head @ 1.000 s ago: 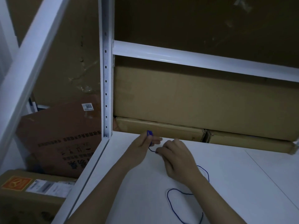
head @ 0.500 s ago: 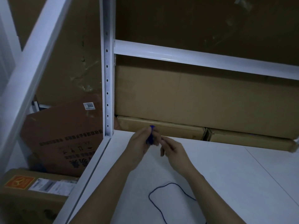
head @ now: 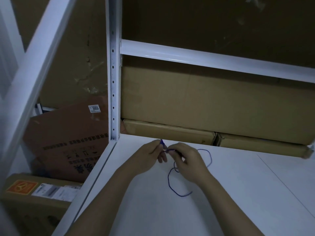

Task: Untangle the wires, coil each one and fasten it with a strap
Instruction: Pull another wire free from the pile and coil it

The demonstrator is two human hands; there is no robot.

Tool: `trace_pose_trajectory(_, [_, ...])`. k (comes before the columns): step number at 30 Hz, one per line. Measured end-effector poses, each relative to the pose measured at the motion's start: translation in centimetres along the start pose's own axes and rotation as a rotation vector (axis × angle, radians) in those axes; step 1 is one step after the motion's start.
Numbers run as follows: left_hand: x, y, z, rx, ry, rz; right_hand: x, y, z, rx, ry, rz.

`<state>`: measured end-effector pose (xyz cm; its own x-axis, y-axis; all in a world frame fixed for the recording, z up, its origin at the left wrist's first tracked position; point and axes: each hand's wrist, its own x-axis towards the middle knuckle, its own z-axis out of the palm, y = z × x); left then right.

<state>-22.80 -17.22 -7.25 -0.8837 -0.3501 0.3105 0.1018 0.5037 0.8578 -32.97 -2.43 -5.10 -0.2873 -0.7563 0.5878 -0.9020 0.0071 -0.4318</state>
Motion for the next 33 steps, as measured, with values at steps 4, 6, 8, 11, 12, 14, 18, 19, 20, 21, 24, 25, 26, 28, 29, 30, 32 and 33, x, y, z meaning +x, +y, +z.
trace_pose_trajectory(4, [-0.6,1.2,0.1,-0.151,-0.059,-0.068,1.5,0.3,-1.1,0.029,0.048,0.041])
trace_pose_trajectory(6, [-0.3,2.1,0.0,-0.272,-0.067,-0.164,2.0,0.4,-1.2,0.143,0.041,0.133])
trace_pose_trajectory(8, [-0.6,2.9,-0.2,-0.393,-0.059,-0.266,2.1,0.2,-0.9,0.271,-0.019,0.215])
trace_pose_trajectory(11, [-1.8,3.4,-0.5,-0.578,-0.049,-0.128,1.7,0.0,0.3,0.385,-0.054,0.271])
trace_pose_trajectory(12, [-2.1,3.6,-0.7,-0.679,-0.016,-0.11,1.4,0.0,0.8,0.397,-0.052,0.285])
trace_pose_trajectory(14, [-2.0,3.4,-1.0,-0.79,0.059,-0.037,0.7,-0.1,1.9,0.387,-0.084,0.326])
trace_pose_trajectory(18, [-0.9,2.7,-0.5,-0.567,0.139,0.033,-0.6,-0.5,3.8,0.298,-0.189,0.373])
trace_pose_trajectory(19, [-0.8,2.4,-0.2,-0.469,0.159,0.059,-0.8,-0.6,4.1,0.229,-0.217,0.351])
trace_pose_trajectory(20, [-0.7,2.1,0.1,-0.401,0.179,0.085,-1.0,-0.8,4.3,0.161,-0.242,0.317])
trace_pose_trajectory(21, [-0.6,1.8,0.4,-0.342,0.205,0.101,-1.2,-1.1,4.5,0.114,-0.264,0.284])
trace_pose_trajectory(24, [-0.1,0.3,0.9,-0.171,0.261,0.053,-1.5,-1.4,4.2,0.081,-0.315,0.279])
trace_pose_trajectory(25, [0.1,-0.2,1.0,-0.106,0.261,0.019,-1.5,-1.4,4.0,0.067,-0.334,0.288])
trace_pose_trajectory(26, [0.1,-0.6,1.0,-0.042,0.247,-0.013,-1.5,-1.4,3.7,0.053,-0.349,0.293])
trace_pose_trajectory(28, [0.1,-1.4,0.9,0.019,0.176,-0.073,-1.6,-1.3,3.2,0.039,-0.359,0.286])
trace_pose_trajectory(29, [0.0,-1.7,0.7,0.087,0.129,-0.093,-1.6,-1.2,2.9,0.023,-0.355,0.28])
trace_pose_trajectory(30, [-0.1,-1.9,0.6,0.185,0.098,-0.087,-1.6,-1.1,2.6,-0.016,-0.345,0.272])
trace_pose_trajectory(32, [-0.5,-2.3,0.4,0.282,0.071,-0.091,-1.4,-0.6,1.6,-0.153,-0.298,0.234])
trace_pose_trajectory(33, [-0.8,-2.2,0.4,0.261,0.058,-0.118,-1.1,-0.4,1.1,-0.21,-0.257,0.21])
